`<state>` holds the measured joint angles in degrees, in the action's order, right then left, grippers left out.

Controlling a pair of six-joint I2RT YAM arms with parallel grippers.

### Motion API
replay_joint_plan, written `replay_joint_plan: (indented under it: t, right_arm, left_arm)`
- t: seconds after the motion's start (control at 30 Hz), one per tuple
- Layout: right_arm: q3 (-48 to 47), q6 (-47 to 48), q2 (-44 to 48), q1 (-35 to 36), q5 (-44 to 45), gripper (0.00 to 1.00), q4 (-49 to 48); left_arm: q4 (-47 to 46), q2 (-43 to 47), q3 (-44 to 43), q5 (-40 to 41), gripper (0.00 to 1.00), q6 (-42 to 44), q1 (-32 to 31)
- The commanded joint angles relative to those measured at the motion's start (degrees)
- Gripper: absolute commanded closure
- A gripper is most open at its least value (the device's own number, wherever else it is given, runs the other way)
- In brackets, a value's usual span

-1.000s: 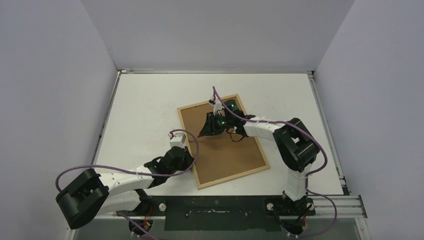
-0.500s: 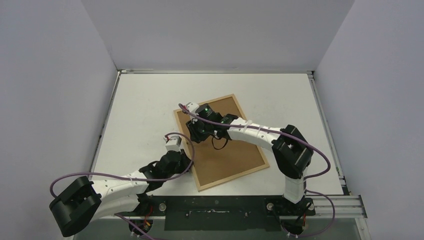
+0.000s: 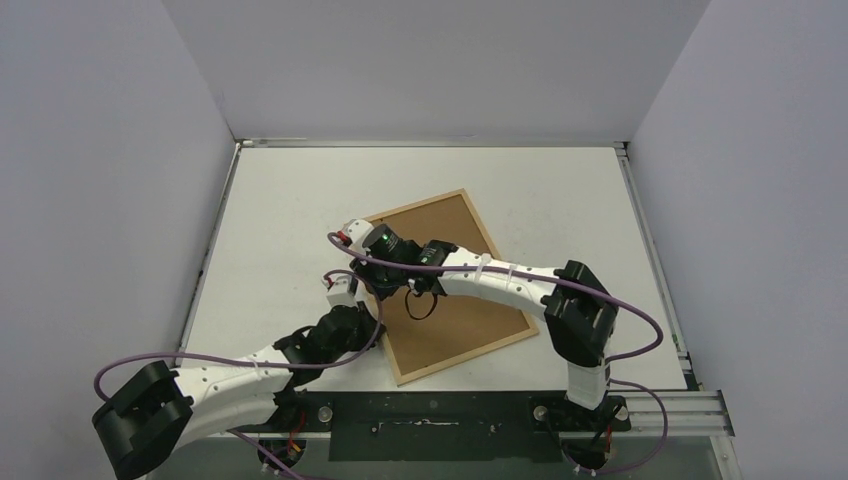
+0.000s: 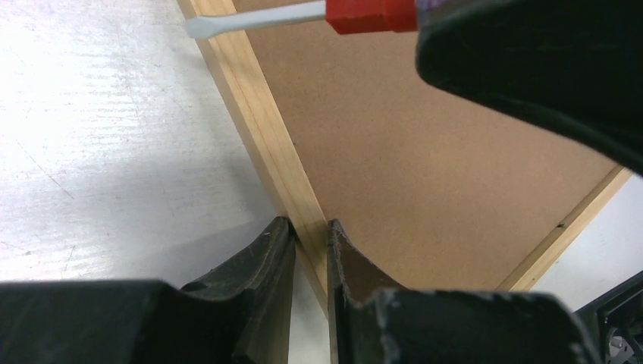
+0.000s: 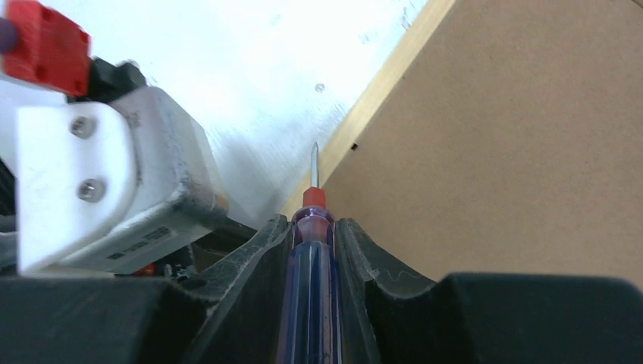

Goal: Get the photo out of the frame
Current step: Release the photo frame item from the photo frame.

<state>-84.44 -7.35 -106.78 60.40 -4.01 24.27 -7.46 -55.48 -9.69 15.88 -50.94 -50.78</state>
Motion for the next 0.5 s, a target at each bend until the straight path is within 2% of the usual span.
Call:
replay_joint_plan:
  t: [0.0, 0.23, 0.47]
  right_arm:
    - [1.42, -5.33, 3.78, -2.78, -4.55, 1.0, -7.67]
    - [13.47, -11.56, 8.13, -13.9, -15.55, 1.0, -16.28]
    - [18.33, -15.6, 7.07, -17.76, -25.12, 1.0, -23.72]
  left_arm:
    - [7.3, 1.43, 2.53, -2.16, 1.0, -0.31, -0.98]
    - [11.02, 4.56, 2.28, -0.8, 1.0, -1.26, -1.07]
    - [12.22, 4.22, 1.15, -0.39, 1.0, -1.09, -1.02]
